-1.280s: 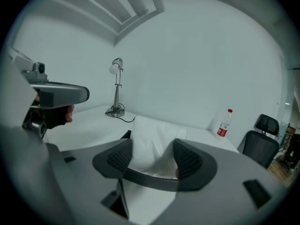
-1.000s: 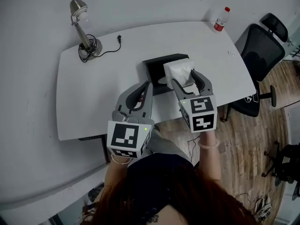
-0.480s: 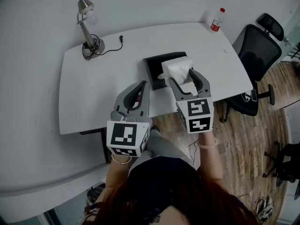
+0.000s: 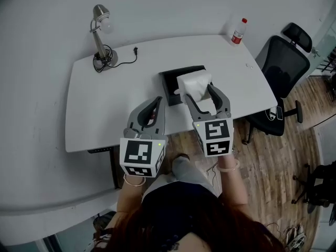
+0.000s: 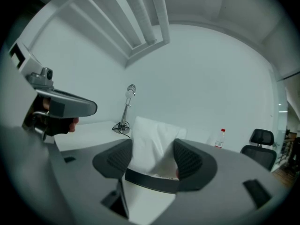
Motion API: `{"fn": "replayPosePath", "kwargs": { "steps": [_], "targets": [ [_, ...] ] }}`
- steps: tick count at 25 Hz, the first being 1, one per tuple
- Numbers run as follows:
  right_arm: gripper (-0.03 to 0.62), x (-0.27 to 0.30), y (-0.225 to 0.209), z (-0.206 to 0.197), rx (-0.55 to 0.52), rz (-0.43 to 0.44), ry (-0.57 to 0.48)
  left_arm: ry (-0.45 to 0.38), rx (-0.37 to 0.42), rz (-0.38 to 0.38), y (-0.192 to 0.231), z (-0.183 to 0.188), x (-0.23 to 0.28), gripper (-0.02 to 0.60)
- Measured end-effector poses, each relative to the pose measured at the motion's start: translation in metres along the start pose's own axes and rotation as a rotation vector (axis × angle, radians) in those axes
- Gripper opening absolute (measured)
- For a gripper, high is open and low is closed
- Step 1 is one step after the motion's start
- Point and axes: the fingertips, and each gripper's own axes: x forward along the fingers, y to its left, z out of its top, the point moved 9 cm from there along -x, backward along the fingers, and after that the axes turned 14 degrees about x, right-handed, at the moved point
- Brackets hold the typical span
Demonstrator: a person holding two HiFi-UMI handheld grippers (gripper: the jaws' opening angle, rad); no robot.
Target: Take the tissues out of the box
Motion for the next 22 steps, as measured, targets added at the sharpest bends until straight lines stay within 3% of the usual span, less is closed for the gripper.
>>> {"fn": "replayPosePath", "kwargs": {
  "steps": [22],
  "targets": [
    [0.295,-0.057,-0.006,-0.001,-0.016,0.068,-0.049,-0.001,0.007,0.052,-0.044,0.024,-0.019,0.021]
  ]
}}
